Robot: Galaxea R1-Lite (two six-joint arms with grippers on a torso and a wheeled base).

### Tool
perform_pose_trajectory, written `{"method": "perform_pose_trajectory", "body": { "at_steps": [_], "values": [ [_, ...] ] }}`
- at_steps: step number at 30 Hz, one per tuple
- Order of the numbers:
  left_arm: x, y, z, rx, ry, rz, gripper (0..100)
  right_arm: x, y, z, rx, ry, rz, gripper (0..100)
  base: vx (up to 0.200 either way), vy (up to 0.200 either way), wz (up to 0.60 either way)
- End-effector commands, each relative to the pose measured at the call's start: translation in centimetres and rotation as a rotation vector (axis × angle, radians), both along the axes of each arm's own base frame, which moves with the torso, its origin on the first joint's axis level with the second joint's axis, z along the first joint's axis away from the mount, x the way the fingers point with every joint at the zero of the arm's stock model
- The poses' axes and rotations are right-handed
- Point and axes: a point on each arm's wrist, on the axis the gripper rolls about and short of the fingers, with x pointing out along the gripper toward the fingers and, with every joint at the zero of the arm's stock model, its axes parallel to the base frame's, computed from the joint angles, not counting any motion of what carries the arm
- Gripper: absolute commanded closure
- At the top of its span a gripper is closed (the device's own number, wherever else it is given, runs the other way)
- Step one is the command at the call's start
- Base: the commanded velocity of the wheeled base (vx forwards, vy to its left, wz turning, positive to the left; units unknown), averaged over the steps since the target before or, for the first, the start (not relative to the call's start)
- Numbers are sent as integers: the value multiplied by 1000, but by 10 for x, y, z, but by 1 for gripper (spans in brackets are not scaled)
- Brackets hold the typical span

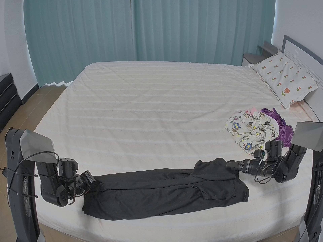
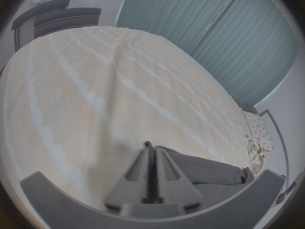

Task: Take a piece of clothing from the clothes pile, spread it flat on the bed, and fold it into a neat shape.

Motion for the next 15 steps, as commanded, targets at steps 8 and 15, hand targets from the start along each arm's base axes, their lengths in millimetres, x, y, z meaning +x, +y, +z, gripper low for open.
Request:
{"method": "perform_pose_trajectory", "body": {
  "at_steps": [8, 15],
  "values": [
    [10, 8, 8, -32, -88, 58, 100, 4, -3, 1, 20, 3, -26, 0, 0, 0, 0],
    [13, 11, 7, -43, -113, 71, 100, 7, -4, 2, 30, 2, -43, 0, 0, 0, 0]
  ]
}}
